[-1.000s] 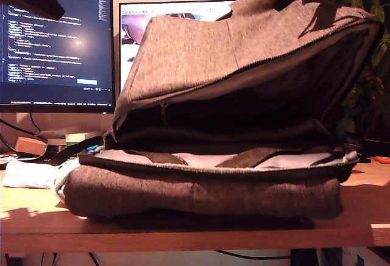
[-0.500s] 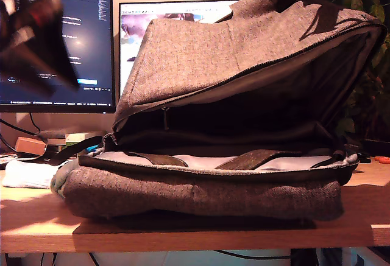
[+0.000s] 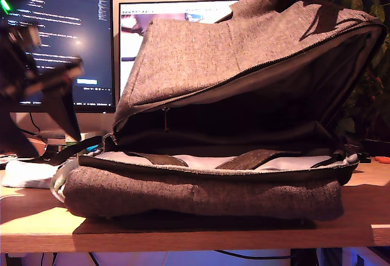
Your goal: Pack the pair of socks inside the grey Google backpack
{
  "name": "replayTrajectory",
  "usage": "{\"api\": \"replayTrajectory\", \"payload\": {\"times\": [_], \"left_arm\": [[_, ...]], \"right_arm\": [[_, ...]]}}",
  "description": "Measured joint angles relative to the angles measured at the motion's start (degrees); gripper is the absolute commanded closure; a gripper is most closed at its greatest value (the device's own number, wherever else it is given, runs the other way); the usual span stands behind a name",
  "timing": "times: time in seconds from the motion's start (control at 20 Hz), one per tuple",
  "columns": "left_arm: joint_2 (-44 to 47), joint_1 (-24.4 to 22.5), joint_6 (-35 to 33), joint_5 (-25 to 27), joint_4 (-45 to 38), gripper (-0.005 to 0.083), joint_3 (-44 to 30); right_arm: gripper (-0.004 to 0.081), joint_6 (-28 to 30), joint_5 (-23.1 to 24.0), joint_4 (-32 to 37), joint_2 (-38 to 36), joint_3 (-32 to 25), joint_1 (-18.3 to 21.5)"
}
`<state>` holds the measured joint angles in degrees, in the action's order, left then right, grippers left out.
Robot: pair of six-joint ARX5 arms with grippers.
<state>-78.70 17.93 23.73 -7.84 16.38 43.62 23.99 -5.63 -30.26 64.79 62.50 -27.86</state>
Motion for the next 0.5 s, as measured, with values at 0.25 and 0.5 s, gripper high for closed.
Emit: {"api": "replayTrajectory", "payload": {"times": [0.25, 0.5], "left_arm": [[-6.27, -0.22, 1.88, -1.01, -4.33, 0.0197, 2.34], [-10.93, -0.26, 1.95, -1.55, -5.29, 0.0204, 2.58]], "right_arm": [[0.0783, 0.00, 0.00, 0.00, 0.00, 0.00, 0.00], [0.0783, 0.00, 0.00, 0.00, 0.00, 0.00, 0.00]]}}
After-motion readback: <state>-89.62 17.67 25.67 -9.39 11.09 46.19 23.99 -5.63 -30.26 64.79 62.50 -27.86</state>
